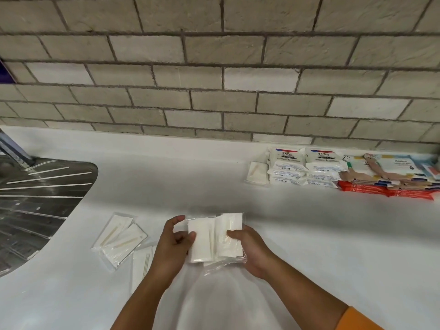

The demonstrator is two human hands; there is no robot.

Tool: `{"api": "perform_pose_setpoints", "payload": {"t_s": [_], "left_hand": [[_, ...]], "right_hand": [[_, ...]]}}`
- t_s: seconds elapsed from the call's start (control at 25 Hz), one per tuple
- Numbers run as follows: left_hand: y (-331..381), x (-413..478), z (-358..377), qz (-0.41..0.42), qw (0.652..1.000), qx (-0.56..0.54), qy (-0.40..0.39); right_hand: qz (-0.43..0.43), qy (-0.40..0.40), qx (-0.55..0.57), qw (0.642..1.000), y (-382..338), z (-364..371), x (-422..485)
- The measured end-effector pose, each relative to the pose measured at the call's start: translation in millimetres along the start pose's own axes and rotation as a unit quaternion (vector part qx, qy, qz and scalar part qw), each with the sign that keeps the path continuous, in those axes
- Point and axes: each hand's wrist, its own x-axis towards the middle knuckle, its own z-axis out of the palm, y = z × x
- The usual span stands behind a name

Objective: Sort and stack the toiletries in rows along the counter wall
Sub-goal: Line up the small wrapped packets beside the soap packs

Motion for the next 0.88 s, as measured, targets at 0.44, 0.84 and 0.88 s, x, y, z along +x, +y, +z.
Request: {"api": "perform_pose_setpoints", "payload": {"t_s": [0.44, 0.84, 0.88], "left_hand": [[26.5, -6.7, 18.4, 0.094, 0.986, -0.126, 0.057], [19.0, -6.7, 42.9, 0.037, 0.994, 0.000, 0.100], [17.9, -6.4, 46.6, 0.028, 0.996, 0.008, 0.086]], "right_hand": [[0.022, -0.010, 0.073, 0.997, -9.3, 1.3, -5.3], [-0.018, -0.039, 0.076, 0.996, -17.6, 16.8, -19.4], [-0.016, -0.034, 0.068, 0.997, -17.4, 19.5, -20.3]]}}
